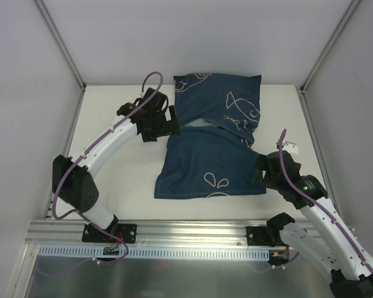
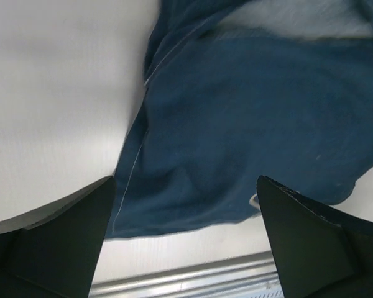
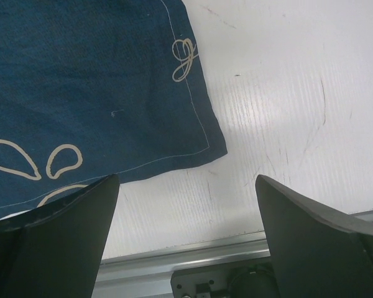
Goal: Remove the pillowcase from the pillow
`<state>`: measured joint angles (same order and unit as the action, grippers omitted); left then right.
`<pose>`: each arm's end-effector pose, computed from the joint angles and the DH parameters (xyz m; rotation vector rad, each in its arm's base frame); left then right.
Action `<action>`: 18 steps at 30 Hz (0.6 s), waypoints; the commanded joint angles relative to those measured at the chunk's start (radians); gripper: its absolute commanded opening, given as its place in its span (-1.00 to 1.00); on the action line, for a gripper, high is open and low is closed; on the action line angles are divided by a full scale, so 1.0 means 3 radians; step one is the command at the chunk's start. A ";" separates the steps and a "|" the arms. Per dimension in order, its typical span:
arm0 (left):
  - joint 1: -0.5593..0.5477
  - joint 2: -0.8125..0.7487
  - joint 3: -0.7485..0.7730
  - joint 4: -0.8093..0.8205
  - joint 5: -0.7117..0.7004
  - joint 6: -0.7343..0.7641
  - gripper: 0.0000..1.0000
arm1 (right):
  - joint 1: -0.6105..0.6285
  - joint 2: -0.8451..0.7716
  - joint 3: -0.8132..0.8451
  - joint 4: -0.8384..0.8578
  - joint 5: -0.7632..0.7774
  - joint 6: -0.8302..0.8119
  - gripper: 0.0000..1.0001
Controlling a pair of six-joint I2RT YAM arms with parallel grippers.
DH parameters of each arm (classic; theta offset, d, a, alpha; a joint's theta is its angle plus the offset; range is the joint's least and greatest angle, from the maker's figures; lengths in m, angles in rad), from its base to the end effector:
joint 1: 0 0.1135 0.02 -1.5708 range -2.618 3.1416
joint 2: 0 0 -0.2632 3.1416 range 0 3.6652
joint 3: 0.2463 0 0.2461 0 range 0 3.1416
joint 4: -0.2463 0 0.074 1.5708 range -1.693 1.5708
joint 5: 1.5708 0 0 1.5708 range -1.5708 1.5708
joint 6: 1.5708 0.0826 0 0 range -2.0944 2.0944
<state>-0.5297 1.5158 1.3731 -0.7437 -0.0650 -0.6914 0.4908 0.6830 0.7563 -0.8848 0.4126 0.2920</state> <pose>0.3041 -0.1718 0.2806 -0.2316 2.4983 -0.4455 0.1501 0.0427 0.2484 -0.0370 2.2991 -0.0945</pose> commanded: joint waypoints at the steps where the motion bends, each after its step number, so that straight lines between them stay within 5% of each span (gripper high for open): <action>1: 0.0063 0.0579 0.0703 0.0111 0.0400 0.0310 0.97 | 0.0005 -0.0007 0.0173 -0.0144 -0.0086 0.0075 0.93; 5: 0.0063 0.1307 0.1328 0.0106 0.0733 0.0408 0.88 | 0.0011 -0.0017 0.0255 -0.0226 -0.0138 0.0090 0.94; 9: 0.0048 0.1778 0.1590 0.0106 0.0917 0.0392 0.55 | 0.0011 -0.0073 0.0327 -0.0328 -0.0158 0.0100 0.94; 12: -0.0064 0.1794 0.1472 0.0112 0.0953 0.0433 -0.17 | 0.0011 -0.0129 0.0282 -0.0359 -0.0173 0.0106 0.94; 13: -0.0105 0.1698 0.1421 0.0112 0.0887 0.0448 -0.66 | 0.0011 -0.0134 0.0251 -0.0339 -0.0179 0.0111 0.94; 14: -0.0151 0.1631 0.1284 0.0112 0.0882 0.0489 -0.85 | 0.0011 -0.0129 0.0220 -0.0318 -0.0189 0.0116 0.94; 15: -0.0223 0.1565 0.1197 0.0117 0.0871 0.0484 -1.00 | 0.0011 -0.0094 0.0179 -0.0303 -0.0219 0.0126 0.95; 18: -0.0406 0.1171 0.0696 0.0188 0.0820 0.0377 -1.00 | 0.0011 -0.0063 0.0052 -0.0114 -0.0499 0.0162 0.95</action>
<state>-0.5781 2.0090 1.6707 -0.6487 0.1627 -0.5758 0.4908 0.6544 0.8043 -0.9489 0.3489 0.3168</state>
